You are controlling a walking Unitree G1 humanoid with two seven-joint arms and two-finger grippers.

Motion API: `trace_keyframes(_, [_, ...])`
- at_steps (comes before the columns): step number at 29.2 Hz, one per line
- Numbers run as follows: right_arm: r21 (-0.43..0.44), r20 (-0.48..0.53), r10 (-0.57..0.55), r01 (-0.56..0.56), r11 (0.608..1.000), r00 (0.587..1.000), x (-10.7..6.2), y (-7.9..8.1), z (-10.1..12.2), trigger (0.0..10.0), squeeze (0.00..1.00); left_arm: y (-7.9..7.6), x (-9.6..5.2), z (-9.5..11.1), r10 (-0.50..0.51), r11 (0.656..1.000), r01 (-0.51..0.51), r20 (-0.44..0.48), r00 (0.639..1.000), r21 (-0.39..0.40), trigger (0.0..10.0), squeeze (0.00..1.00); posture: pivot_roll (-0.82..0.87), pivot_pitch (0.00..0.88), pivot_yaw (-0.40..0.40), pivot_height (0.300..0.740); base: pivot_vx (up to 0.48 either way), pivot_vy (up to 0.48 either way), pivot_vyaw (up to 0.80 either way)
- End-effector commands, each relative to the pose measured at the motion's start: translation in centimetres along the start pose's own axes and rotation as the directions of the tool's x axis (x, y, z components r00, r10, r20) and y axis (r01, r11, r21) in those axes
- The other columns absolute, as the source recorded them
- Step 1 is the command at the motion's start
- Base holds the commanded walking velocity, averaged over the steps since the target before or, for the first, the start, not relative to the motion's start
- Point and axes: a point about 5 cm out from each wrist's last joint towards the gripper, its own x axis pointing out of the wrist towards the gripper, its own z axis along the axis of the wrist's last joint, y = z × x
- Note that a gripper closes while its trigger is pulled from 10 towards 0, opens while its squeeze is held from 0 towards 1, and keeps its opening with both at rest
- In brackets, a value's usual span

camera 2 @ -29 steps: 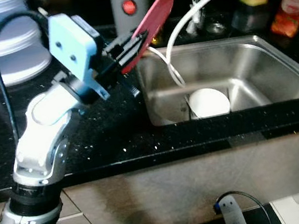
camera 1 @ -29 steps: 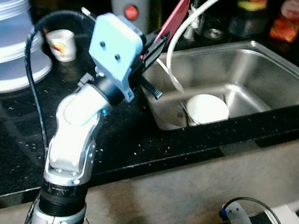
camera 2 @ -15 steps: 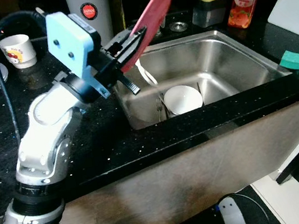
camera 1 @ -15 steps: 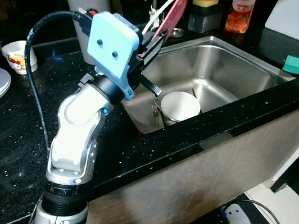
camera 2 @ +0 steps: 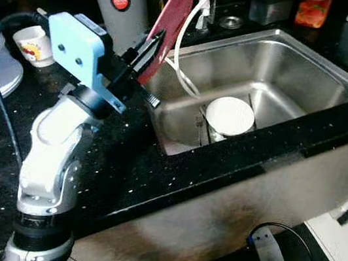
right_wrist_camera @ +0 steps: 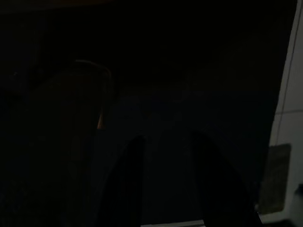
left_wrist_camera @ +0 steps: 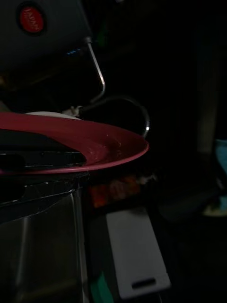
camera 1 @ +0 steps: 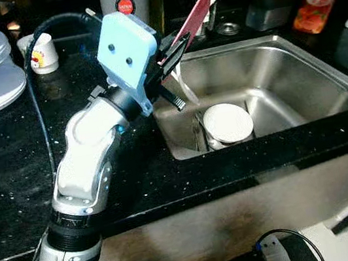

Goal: Kitchen organization

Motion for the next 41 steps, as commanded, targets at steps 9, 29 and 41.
trace_keyframes(9, [-0.011,-0.009,-0.008,0.008,1.0,1.0,-0.05,-0.4,-0.4,10.0,0.0,-0.3,0.09,-0.05,-0.017,1.0,0.017,-0.004,1.0,-0.013,10.0,0.0,0.06,0.065,-0.049,0.74,0.0,-0.48,0.0])
trace_keyframes(29, [-0.016,-0.006,-0.008,0.008,1.0,1.0,-0.07,-0.49,-0.3,10.0,0.0,-0.13,0.06,0.0,0.006,1.0,-0.006,-0.003,1.0,-0.021,10.0,0.0,0.06,0.067,-0.054,0.74,0.0,-0.161,0.0])
trace_keyframes(41, [-0.017,-0.005,-0.007,0.007,1.0,1.0,-0.07,-0.46,-0.26,10.0,0.0,-0.02,0.09,-0.11,0.018,0.999,-0.019,-0.014,1.0,-0.029,10.0,0.0,0.06,0.069,-0.054,0.74,0.0,-0.315,0.0])
